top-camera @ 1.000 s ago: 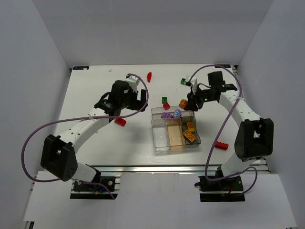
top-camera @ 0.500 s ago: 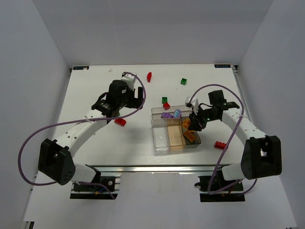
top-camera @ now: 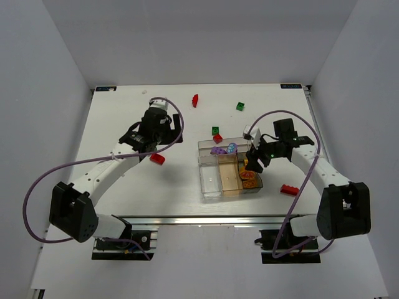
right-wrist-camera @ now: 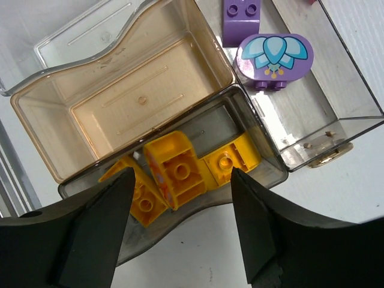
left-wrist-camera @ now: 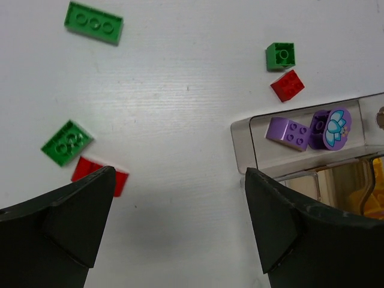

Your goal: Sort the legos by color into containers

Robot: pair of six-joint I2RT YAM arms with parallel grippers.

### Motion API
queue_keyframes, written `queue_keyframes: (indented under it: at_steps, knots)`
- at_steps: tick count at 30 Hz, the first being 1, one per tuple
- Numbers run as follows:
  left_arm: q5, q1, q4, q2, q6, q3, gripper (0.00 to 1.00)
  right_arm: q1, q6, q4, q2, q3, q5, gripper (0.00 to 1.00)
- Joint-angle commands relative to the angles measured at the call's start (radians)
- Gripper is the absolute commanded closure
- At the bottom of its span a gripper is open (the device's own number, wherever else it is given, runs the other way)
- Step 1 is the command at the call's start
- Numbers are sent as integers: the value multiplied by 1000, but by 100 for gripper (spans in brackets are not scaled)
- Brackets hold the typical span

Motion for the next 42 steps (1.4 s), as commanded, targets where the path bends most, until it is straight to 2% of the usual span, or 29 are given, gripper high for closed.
queue_keyframes:
  at_steps: [1, 3, 4, 5, 6, 8, 9, 11, 13, 15, 18, 19, 24, 30, 33, 34, 38, 40, 41, 42]
  knots:
    - [-85, 2, -115, -55, -196, 18, 2, 1, 13, 45, -46, -23, 7, 29]
    - [-138, 2, -224, -32, -286, 33, 2, -5, 78, 109, -83, -39, 36, 24]
    - [-190, 2, -305, -15, -366, 40, 3, -7, 127, 163, -139, -71, 115, 22]
    - [-213, 11, -345, 30, -407, 44, 4, -8, 181, 218, -170, -92, 164, 11]
    - [-229, 11, -373, 55, -469, 47, 8, -11, 288, 333, -240, -129, 268, 11]
    - [-246, 34, -430, 132, -536, 46, 20, -30, 379, 407, -305, -155, 344, 11]
    - [-250, 48, -439, 152, -586, 47, 27, -36, 477, 464, -330, -166, 385, 11]
    - [-251, 60, -444, 195, -625, 47, 36, -53, 502, 475, -378, -187, 407, 11]
    - [-281, 60, -448, 210, -692, 60, 36, -82, 518, 477, -390, -195, 386, 11]
    - [-325, 69, -456, 229, -756, 67, 28, -102, 524, 478, -390, -197, 398, 11]
    - [-323, 70, -456, 276, -775, 90, 16, -122, 533, 478, -395, -192, 403, 11]
    - [-318, 70, -465, 296, -786, 112, 14, -137, 536, 480, -404, -192, 397, 11]
    - [-277, 88, -416, 408, -755, 126, 11, -163, 538, 478, -437, -198, 366, 11]
    - [-234, 106, -361, 499, -768, 144, 11, -191, 539, 470, -467, -209, 332, 11]
    - [-235, 106, -367, 513, -769, 149, 27, -228, 536, 472, -471, -211, 318, 11]
    - [-235, 106, -361, 500, -772, 143, 42, -232, 536, 469, -471, -211, 314, 11]
    - [-218, 97, -336, 425, -751, 107, 70, -249, 538, 469, -473, -214, 294, 11]
    - [-192, 85, -312, 364, -684, 91, 75, -257, 541, 467, -473, -212, 288, 11]
    - [-166, 76, -288, 338, -636, 81, 80, -258, 539, 466, -473, -212, 285, 11]
    - [-99, 76, -243, 316, -545, 69, 84, -264, 538, 469, -471, -215, 281, 11]
